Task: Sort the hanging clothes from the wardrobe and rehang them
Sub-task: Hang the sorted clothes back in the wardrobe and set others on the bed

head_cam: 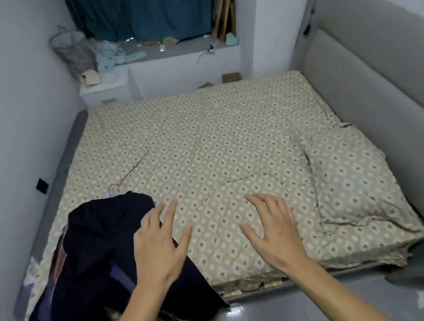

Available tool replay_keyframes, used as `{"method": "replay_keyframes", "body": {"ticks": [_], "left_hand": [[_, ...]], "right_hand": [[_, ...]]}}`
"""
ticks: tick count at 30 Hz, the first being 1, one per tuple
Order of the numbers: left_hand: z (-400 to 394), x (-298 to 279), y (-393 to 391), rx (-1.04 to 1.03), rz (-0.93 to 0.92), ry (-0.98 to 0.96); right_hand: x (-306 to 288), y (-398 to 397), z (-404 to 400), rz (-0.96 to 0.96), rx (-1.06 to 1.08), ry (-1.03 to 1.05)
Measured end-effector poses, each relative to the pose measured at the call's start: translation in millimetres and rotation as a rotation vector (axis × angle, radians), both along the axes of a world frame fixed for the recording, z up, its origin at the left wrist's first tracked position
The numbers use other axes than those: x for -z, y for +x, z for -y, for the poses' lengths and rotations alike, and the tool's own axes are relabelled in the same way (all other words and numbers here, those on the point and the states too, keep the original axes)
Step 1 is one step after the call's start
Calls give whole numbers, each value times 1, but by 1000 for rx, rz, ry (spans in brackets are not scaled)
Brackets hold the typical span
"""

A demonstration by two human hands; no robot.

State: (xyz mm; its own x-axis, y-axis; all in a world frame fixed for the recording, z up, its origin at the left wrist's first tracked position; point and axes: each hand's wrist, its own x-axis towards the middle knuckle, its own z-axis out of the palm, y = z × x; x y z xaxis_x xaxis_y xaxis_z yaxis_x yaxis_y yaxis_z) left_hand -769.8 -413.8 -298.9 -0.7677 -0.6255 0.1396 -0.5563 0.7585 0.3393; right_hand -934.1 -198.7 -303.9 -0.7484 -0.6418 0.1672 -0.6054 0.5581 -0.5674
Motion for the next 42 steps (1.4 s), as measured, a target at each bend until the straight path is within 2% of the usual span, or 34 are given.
{"method": "replay_keyframes", "body": {"ticks": [11, 18, 23, 31, 42], "left_hand": [[63, -21, 96, -492, 38, -30], [97, -7, 161, -634, 23, -9], [151, 12, 212, -625, 20, 25], [245, 24, 242, -456, 61, 65], [343, 43, 213, -389, 113, 68]], "right_hand": [[6, 4, 164, 69, -450, -38], [16, 54, 232, 64, -601, 5], [29, 95, 282, 49, -563, 51], [33, 143, 351, 71, -377, 64], [72, 97, 403, 77, -329, 145]]}}
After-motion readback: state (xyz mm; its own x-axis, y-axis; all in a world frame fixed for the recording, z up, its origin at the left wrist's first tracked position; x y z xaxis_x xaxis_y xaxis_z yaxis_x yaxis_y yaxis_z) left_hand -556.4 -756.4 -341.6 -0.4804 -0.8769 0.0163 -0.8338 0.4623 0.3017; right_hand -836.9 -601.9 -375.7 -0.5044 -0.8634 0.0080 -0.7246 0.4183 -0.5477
